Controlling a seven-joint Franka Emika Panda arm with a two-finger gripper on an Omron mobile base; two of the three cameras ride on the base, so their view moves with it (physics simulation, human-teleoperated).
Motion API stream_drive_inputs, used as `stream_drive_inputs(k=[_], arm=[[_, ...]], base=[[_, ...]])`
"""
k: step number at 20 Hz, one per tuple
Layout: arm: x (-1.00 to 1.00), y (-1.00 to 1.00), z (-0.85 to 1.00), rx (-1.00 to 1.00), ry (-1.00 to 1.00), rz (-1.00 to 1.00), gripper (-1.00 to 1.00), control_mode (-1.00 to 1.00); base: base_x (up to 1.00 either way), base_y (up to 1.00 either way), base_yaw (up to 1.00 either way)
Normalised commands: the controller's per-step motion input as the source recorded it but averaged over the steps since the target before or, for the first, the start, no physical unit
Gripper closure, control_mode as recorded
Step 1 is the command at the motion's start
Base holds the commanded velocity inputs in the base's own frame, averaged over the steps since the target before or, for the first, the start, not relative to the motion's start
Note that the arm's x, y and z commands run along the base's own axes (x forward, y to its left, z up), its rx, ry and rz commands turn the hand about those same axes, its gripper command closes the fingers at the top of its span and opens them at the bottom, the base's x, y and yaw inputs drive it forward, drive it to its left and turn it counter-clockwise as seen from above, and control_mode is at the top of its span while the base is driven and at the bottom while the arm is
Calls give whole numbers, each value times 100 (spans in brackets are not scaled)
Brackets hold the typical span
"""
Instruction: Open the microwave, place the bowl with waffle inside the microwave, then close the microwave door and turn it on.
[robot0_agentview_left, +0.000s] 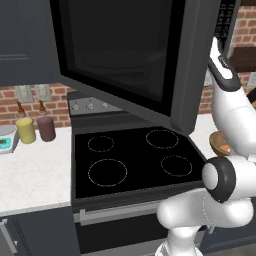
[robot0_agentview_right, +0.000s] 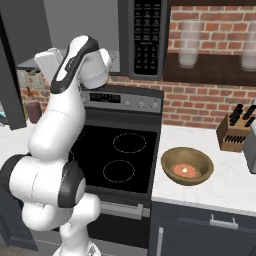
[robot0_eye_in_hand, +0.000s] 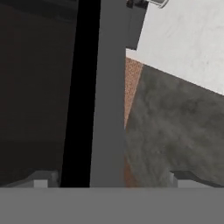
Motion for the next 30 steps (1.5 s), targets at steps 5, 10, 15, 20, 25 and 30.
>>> stream_drive_inputs(k=[5,10,15,20,25,30], arm=[[-21,94,0,0,-15,42,-100,-100],[-45,98,0,0,-20,42,-100,-100],[-52,86,0,0,-20,42,-100,-100],[-38,37,0,3,-23,29,-100,-100],[-43,-86,-3,6,-30,-14,-100,-100],[-9,-98,-27,0,-26,-45,-100,-100]], base=[[0,0,0],[0,0,0],[0,0,0],[0,0,0],[0,0,0],[0,0,0]])
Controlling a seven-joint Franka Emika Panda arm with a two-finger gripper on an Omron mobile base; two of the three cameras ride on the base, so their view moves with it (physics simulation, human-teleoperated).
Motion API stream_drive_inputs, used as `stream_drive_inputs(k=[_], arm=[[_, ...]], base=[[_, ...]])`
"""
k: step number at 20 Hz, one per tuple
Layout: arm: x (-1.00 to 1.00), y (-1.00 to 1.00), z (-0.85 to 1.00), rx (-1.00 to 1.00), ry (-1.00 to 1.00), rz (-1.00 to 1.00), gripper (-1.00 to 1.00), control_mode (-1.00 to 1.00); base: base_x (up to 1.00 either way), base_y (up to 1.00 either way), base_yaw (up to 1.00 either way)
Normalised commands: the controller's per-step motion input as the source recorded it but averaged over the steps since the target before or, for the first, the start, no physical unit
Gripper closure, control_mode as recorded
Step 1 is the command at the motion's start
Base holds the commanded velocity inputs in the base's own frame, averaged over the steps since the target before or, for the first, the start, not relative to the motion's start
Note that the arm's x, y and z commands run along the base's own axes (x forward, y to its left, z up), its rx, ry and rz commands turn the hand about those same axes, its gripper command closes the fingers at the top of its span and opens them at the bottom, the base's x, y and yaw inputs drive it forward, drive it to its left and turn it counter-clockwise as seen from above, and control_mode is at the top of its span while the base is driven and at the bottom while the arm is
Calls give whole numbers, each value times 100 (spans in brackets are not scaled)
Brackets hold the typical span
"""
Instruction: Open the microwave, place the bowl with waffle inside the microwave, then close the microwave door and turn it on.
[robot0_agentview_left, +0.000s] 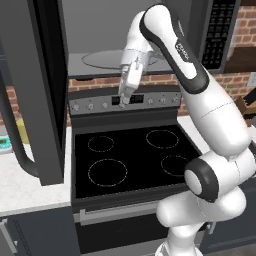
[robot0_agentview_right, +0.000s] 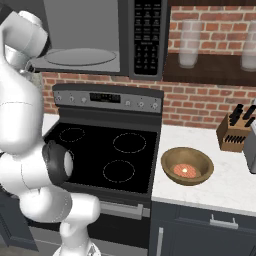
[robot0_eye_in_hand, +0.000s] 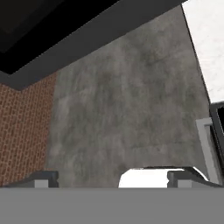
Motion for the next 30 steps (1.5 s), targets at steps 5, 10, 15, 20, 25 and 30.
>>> stream_drive_inputs(k=[5,10,15,20,25,30], arm=[[0,-89,-31,3,-31,-50,-100,-100],[0,-76,-6,7,-20,-56,-100,-100],[-6,-67,0,4,-5,-62,-100,-100],[-19,-68,0,5,0,-67,-100,-100],[-8,-65,-5,16,7,-50,-100,-100],[-24,-74,-17,27,4,-36,-100,-100]], base=[[0,0,0],[0,0,0],[0,0,0],[0,0,0],[0,0,0],[0,0,0]])
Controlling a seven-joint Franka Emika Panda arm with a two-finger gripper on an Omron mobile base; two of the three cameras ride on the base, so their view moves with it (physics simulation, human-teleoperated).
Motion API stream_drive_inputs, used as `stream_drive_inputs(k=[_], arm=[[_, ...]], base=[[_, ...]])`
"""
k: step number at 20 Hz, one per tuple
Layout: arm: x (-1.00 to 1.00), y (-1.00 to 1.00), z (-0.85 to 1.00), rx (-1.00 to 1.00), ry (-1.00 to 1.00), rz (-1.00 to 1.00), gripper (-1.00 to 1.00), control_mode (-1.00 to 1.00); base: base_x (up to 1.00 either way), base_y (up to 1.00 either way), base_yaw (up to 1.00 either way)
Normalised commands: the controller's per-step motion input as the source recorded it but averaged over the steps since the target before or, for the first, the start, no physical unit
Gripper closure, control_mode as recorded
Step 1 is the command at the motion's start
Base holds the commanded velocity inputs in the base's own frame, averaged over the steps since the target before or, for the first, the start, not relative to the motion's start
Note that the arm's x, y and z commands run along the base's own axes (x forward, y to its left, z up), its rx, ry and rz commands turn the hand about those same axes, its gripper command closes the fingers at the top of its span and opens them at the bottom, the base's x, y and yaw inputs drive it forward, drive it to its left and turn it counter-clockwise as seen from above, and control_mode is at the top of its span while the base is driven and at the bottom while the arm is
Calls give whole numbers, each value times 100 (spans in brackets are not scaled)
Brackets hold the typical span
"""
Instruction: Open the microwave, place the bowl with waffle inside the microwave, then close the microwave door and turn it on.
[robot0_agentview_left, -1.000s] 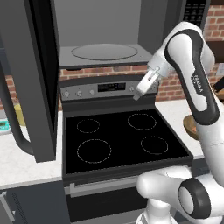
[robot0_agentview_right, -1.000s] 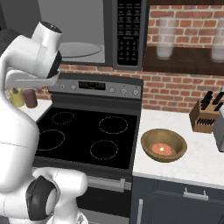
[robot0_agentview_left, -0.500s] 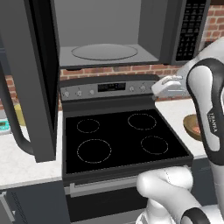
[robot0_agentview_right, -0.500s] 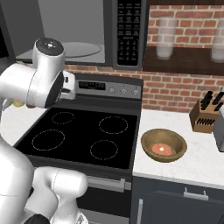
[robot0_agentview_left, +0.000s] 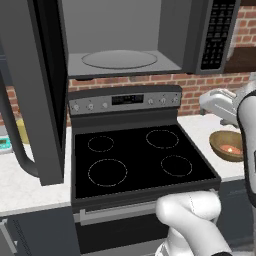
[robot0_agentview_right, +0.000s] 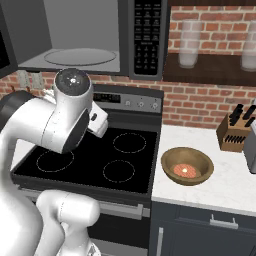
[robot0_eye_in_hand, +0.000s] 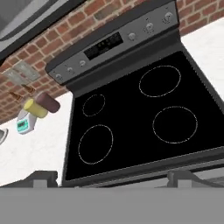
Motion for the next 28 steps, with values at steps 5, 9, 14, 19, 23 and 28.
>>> stream_drive_inputs(k=[5,9,14,19,23,28], arm=[[-31,-88,-4,28,11,-40,-100,-100],[-18,-86,0,24,37,-45,-100,-100],[-9,-89,-29,4,36,-53,-100,-100],[-7,-80,-63,-5,26,-45,-100,-100],[-9,-55,-81,-7,10,-31,-100,-100],[0,-25,-58,-4,5,-8,-100,-100]], base=[[0,0,0],[0,0,0],[0,0,0],[0,0,0],[0,0,0],[0,0,0]])
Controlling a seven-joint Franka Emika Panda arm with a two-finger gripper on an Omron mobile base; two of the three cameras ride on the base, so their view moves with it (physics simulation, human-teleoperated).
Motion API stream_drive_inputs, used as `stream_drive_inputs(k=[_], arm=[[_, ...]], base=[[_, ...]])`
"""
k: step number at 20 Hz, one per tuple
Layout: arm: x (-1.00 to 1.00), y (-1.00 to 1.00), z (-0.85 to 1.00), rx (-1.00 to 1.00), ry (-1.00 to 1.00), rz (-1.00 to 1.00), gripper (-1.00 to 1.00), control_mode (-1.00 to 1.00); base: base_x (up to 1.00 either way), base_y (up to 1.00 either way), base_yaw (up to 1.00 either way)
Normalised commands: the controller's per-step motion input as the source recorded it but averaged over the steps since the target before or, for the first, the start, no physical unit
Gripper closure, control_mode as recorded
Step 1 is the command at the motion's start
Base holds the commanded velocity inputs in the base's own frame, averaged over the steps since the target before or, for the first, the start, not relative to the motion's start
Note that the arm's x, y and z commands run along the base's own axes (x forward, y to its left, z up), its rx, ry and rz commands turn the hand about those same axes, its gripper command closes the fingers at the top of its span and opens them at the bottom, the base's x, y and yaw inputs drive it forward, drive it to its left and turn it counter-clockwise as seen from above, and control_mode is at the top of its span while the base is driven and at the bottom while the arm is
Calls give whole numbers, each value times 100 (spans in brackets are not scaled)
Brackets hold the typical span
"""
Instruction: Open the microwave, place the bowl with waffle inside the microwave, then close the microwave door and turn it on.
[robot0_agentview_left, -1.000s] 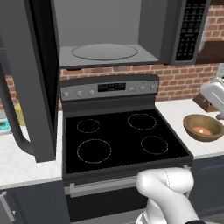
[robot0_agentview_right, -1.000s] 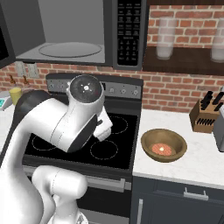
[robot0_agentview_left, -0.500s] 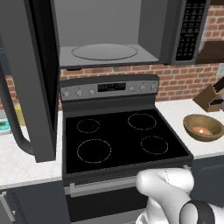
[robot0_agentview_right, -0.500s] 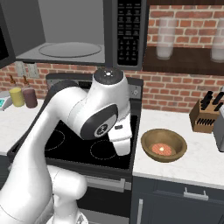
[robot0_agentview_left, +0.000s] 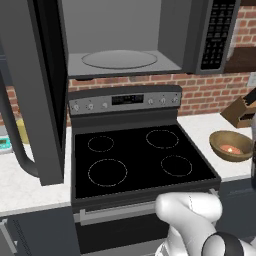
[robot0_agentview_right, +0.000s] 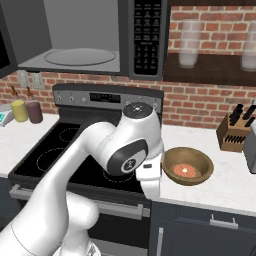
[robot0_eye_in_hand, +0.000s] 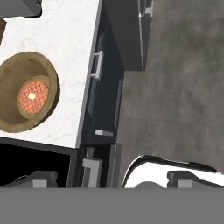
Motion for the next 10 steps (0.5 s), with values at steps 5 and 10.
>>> stream_drive_inputs(k=[5,10], arm=[[13,-15,-31,0,1,0,-100,-100],[36,-29,-9,0,0,2,-100,-100]], base=[[0,0,0],[0,0,0]])
